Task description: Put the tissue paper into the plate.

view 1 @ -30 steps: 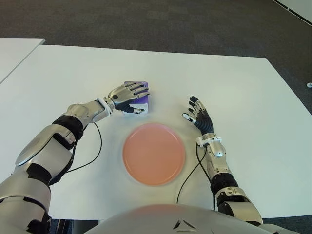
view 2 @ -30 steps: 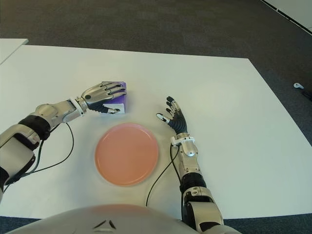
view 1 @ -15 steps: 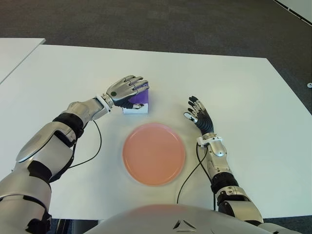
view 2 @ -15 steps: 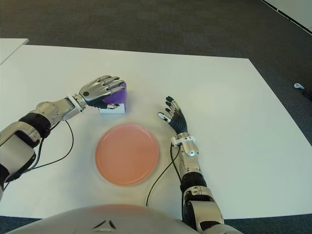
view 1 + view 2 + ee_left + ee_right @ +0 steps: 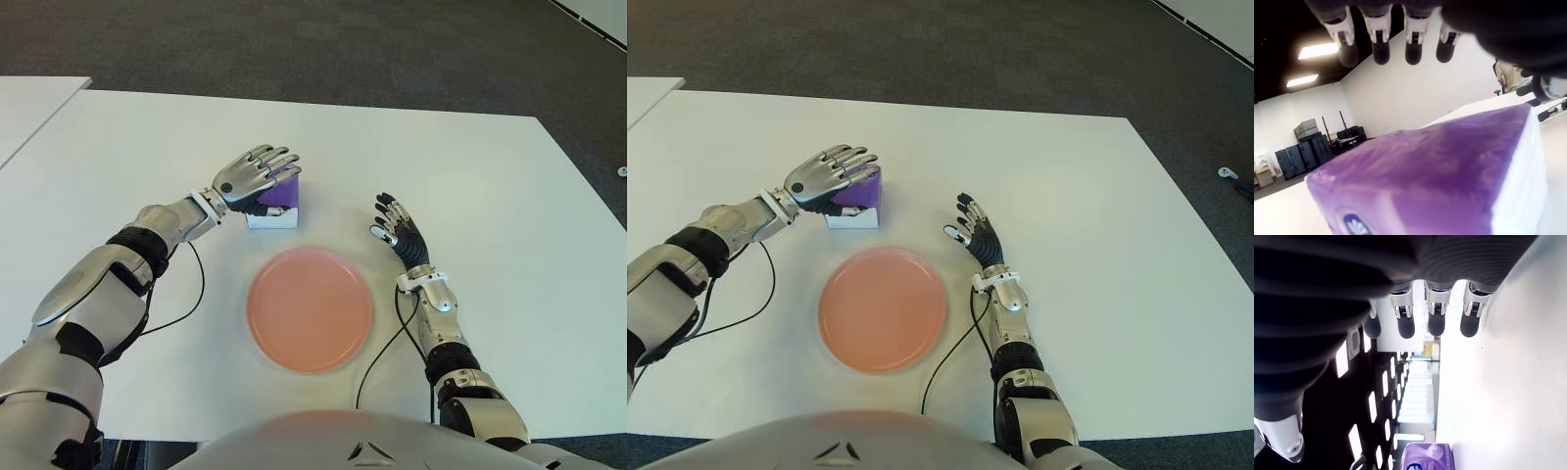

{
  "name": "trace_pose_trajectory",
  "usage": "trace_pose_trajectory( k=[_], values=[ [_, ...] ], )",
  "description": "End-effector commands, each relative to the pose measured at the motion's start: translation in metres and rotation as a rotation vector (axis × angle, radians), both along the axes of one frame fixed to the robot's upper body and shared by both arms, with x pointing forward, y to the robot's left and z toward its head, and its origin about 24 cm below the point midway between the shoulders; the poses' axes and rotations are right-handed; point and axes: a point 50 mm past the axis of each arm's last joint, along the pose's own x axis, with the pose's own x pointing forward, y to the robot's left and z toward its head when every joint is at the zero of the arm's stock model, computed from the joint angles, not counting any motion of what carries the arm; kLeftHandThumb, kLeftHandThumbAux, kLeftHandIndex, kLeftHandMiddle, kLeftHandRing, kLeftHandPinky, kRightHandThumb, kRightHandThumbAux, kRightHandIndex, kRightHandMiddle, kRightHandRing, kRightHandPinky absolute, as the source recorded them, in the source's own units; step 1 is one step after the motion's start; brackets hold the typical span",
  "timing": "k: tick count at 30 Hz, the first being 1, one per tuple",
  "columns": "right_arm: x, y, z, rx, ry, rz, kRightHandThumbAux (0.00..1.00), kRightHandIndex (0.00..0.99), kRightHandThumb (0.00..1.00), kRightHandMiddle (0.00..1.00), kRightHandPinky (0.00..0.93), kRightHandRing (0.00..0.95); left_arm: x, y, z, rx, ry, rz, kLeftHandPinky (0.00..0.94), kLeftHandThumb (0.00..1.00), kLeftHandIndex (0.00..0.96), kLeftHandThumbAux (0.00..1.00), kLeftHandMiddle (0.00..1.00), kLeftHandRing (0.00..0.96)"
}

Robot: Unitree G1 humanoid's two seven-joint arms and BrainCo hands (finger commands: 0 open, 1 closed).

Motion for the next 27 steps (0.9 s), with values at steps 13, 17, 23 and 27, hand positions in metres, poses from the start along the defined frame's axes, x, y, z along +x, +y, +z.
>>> trace_pose_trajectory(
  k=[13,17,23,27],
  values=[
    [-0.038,-0.007,-0.050,0.016,0.260,-0.043,0.643,0.000,0.000,0.000,0.000,0.000,-0.003,0.003,-0.009,0.015,0.150,0.003,0.000,0.186,0.000,0.109,0.000,0.000],
    [-0.038,-0.007,-0.050,0.014,0.256,-0.039,0.646,0.000,0.000,0.000,0.000,0.000,-0.003,0.003,-0.011,0.025,0.199,0.010,0.000,0.189,0.000,0.100,0.000,0.000],
    [-0.037,-0.007,-0.051,0.022,0.274,-0.056,0.662,0.000,0.000,0.000,0.000,0.000,-0.003,0.005,-0.015,0.053,0.281,0.037,0.000,0.183,0.000,0.094,0.000,0.000],
    [-0.037,-0.007,-0.050,0.022,0.271,-0.059,0.673,0.000,0.000,0.000,0.000,0.000,-0.003,0.007,-0.017,0.075,0.307,0.054,0.000,0.177,0.000,0.093,0.000,0.000]
  ],
)
